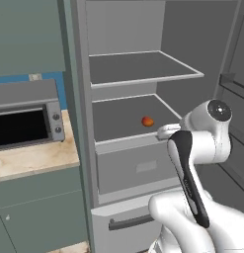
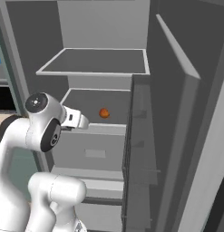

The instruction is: Pick the orange and mango from the fridge and place them inside the tupperware on the counter.

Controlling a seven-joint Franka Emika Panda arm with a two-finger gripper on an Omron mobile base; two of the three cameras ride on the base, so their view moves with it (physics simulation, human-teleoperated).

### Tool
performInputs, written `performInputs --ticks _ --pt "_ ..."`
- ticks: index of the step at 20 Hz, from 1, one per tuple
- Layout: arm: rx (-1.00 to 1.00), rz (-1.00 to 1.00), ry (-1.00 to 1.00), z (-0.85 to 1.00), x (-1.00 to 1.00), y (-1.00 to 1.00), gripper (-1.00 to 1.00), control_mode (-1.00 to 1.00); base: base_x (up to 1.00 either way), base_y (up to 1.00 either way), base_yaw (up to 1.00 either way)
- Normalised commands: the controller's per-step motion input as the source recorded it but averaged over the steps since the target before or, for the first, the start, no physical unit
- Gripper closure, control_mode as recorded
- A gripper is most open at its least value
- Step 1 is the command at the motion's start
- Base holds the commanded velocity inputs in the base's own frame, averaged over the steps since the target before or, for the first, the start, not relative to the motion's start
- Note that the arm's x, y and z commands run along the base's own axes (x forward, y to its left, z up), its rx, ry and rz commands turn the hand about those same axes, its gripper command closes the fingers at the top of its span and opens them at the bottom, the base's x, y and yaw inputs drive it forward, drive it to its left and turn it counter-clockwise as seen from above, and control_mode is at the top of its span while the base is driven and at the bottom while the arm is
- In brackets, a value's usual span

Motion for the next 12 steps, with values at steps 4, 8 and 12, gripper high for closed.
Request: performInputs --ticks 4,8,12 --pt "0.0 -0.04 0.0 -0.05 0.34 -0.06 -1.0 -1.0 0.0 0.0 0.0" --pt "0.0 -0.01 0.0 -0.11 0.4 -0.01 -1.0 -1.0 0.0 0.0 0.0" --pt "0.0 -0.01 0.0 -0.13 0.43 -0.05 -1.0 -1.0 0.0 0.0 0.0"
